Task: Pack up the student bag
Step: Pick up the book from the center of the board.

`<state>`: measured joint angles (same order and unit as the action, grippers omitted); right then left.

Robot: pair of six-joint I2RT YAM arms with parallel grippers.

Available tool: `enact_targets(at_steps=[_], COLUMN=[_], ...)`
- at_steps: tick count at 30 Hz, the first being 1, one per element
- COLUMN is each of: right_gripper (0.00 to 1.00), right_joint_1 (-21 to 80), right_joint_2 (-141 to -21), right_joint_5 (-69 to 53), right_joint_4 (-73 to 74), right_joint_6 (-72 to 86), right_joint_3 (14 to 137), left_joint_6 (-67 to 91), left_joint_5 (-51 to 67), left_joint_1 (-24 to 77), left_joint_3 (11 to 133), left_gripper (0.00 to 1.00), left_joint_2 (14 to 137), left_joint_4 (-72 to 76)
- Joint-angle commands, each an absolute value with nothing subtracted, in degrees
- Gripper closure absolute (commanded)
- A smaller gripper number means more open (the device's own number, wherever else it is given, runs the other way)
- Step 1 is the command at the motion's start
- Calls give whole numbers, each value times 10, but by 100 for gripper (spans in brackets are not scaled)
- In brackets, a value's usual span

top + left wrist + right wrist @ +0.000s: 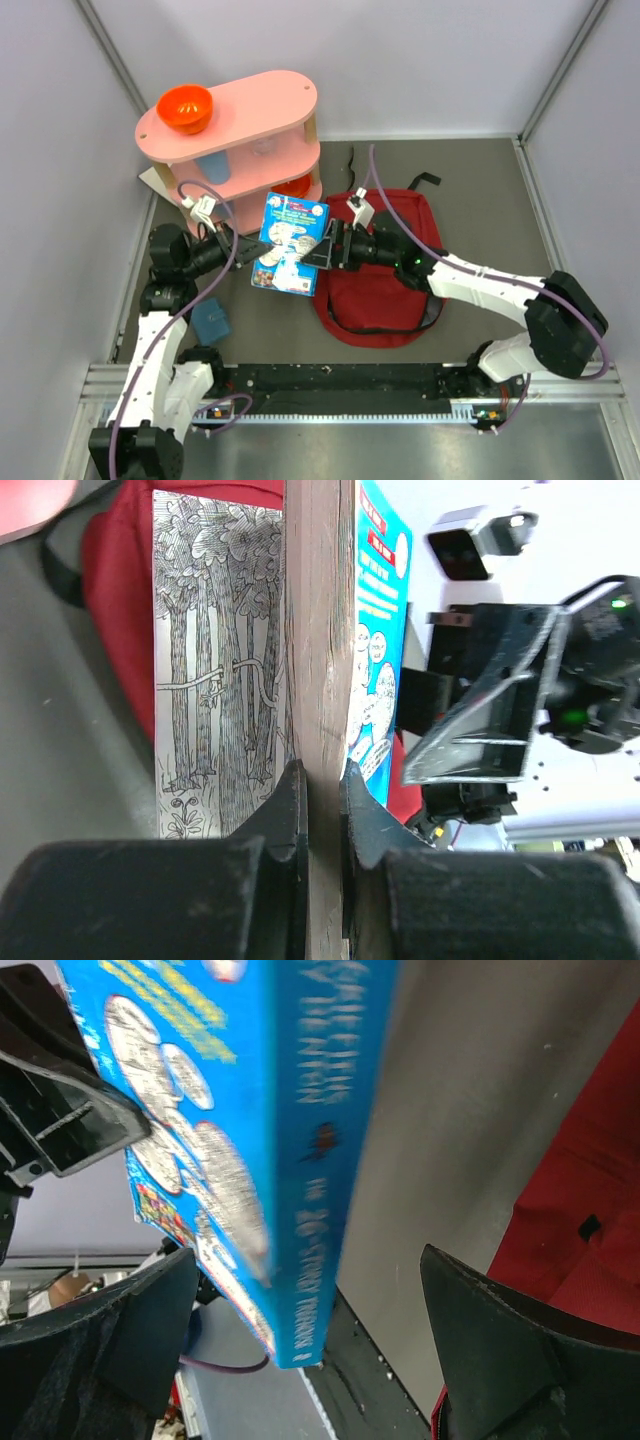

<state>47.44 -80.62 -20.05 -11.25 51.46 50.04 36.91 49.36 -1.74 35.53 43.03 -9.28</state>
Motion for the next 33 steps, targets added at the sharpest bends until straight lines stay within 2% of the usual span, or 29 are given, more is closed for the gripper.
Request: enact_targets(at_steps=[1, 6, 8, 12, 16, 17, 19, 20, 21, 22, 26, 33], right_gripper=[8, 8, 11, 26, 57, 75, 90, 100, 100, 100, 100, 100], right_joint_1=[475, 475, 475, 475, 475, 475, 475, 475, 475, 475, 475, 475], right_joint_2=[-783, -798, -800, -796, -792, -789, -773, -766, -750, -742, -708, -681], right_joint_5=[-219, -239, -237, -231, -222, -219, -206, -203, -200, -199, -237, -337], right_joint_4=[-261, -351, -390, -406, -406, -404, -397, -376, -367, -357, -334, -375], right_joint_6=[555, 587, 593, 595, 594, 591, 585, 572, 563, 545, 512, 524], right_joint_3=[445, 424, 410, 400, 387, 385, 378, 377, 380, 381, 388, 386], left_joint_6=[408, 423, 425, 437, 436, 432, 400, 386, 374, 350, 354, 444], left_joint_5=[580, 600, 593, 580, 584, 581, 564, 556, 541, 516, 510, 565], left_joint_1=[-4, 23, 37, 51, 54, 55, 55, 55, 55, 55, 54, 58], left_joint_3=[346, 328, 319, 305, 304, 305, 315, 322, 338, 344, 352, 329], left_gripper=[100, 100, 100, 100, 100, 100, 86, 69, 15, 1, 2, 1], left_joint_2=[439, 463, 467, 467, 469, 469, 468, 467, 465, 458, 450, 496], left_joint_4=[56, 97, 104, 130, 136, 125, 90, 47, 14, 3, -4, 163])
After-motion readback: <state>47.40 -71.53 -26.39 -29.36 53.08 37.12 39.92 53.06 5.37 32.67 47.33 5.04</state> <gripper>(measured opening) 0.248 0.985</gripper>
